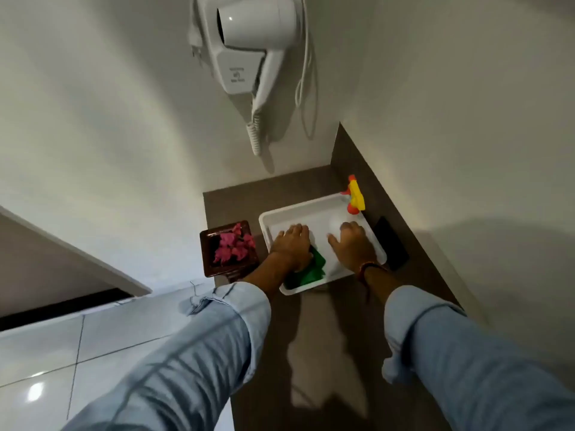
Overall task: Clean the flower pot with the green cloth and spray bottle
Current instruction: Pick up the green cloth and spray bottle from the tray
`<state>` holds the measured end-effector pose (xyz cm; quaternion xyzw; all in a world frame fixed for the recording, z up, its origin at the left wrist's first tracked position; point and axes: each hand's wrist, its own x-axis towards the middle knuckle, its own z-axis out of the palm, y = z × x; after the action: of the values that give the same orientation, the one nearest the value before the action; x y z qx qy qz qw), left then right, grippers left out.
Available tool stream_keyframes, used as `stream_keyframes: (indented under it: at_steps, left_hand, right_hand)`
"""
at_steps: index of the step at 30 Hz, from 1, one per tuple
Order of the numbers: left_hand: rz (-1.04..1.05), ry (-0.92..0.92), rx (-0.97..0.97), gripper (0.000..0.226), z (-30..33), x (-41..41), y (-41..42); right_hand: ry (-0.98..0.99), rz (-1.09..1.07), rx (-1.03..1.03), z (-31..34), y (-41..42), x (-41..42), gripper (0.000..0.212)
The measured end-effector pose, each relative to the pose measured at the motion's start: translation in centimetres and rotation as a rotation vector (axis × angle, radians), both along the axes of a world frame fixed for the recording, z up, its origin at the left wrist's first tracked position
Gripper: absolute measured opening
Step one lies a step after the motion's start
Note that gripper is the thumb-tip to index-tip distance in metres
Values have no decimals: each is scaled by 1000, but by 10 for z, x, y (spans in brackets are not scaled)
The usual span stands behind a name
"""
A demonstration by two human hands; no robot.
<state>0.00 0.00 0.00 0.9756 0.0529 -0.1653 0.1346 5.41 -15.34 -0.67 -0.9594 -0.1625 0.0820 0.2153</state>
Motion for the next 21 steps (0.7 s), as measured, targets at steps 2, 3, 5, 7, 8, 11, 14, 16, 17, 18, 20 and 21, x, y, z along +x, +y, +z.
stream_keyframes:
  at_steps: [2,3,5,7,8,11,14,16,17,18,20,21]
  left_hand:
    - [-11,27,8,70,-7,3,-1]
    - [-5,36,16,65,-15,4,0]
    - [11,45,29,57,-26,7,2]
    - [33,78,27,53,-34,9,4]
    - [44,94,33,53,-36,10,6]
    - [51,111,6,54,-47,17,9]
    - [51,117,3,56,-52,22,12]
    - [73,123,-10,56,-52,23,13]
    - [88,124,-27,56,-53,23,14]
    - [103,126,-54,56,-53,23,14]
    - [140,134,-113,52,-50,20,13]
    - [164,134,-146,49,-48,19,13]
  right_hand:
    - [80,-203,107,-8,-3,9,57]
    - [120,-278,176,-15,-5,14,63]
    - [113,-343,323,-20,-7,26,72]
    - [65,-335,461,-22,-7,38,70]
    - [57,-307,524,-21,-7,44,68]
    - [127,-200,671,-26,-1,63,61]
    - [183,-118,767,-27,5,80,65]
    - [188,-85,774,-27,8,92,66]
    - [188,-80,766,-28,10,98,63]
    - [183,-66,759,-29,10,102,60]
    - [179,-40,754,-30,12,108,53]
    - [192,-29,763,-31,14,110,51]
